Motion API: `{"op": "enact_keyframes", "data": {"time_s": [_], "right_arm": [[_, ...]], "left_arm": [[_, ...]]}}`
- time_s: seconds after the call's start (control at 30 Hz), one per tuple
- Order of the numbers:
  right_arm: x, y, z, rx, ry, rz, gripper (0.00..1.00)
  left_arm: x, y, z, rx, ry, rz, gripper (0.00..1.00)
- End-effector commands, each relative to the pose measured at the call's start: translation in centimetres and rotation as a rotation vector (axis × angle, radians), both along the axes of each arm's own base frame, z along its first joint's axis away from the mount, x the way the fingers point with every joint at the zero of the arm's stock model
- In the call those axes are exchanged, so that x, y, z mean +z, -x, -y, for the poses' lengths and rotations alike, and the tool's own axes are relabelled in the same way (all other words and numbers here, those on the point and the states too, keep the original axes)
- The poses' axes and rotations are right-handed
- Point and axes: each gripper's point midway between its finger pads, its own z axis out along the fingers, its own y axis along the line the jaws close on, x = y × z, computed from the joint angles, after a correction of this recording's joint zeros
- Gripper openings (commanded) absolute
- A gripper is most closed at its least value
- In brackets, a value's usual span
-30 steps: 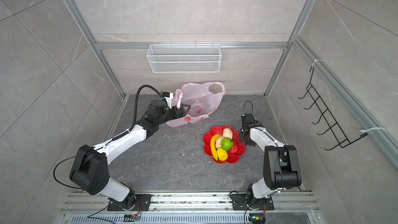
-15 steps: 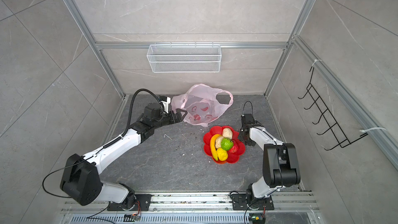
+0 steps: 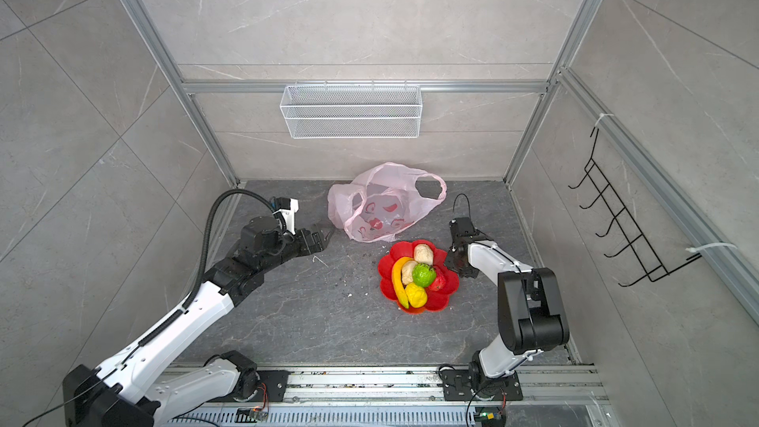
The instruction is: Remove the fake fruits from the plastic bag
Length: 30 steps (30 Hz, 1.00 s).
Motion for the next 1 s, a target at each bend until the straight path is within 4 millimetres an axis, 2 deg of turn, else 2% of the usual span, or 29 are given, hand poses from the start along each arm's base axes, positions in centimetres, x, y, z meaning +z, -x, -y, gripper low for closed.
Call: {"op": "enact_keyframes", "data": {"time_s": [0.0, 0.17, 0.37, 0.47, 0.57, 0.73, 0.83, 0.97], "right_arm": [[0.2, 0.4, -1.8, 0.004, -0.012, -0.021, 0.24], [0.9, 1.2, -5.3, 0.030, -0.017, 0.010, 0.24], [1.3, 1.8, -9.9, 0.076, -0.028, 0.046, 0.24], [1.4, 1.9, -11.3, 0.096, -0.022, 0.052, 0.24], [1.5, 2.0, -11.1, 0.091, -0.010, 0.058, 0.25], [3.2, 1.9, -9.5, 0.100, 0.063, 0.086, 0.36], [4.9, 1.2, -8.3, 0.110, 0.072, 0.128, 0.49], [7.9, -0.5, -6.8, 0.159, 0.065, 0.263, 0.77]], "left_arm": [[0.2, 0.5, -2.6, 0.093, -0.075, 0.030, 1.00], [-0.4, 0.8, -4.7, 0.176, -0.124, 0.039, 1.00], [-1.7, 0.3, -7.7, 0.289, -0.126, 0.022, 1.00], [-2.4, -0.1, -9.1, 0.334, -0.108, 0.007, 1.00], [-3.4, -0.8, -10.8, 0.383, -0.094, -0.024, 1.00], [-5.1, -2.2, -15.1, 0.535, -0.105, -0.054, 1.00], [-6.2, -3.0, -18.0, 0.634, -0.159, -0.090, 1.00], [-7.4, -3.6, -21.5, 0.788, -0.297, -0.105, 1.00]]}}
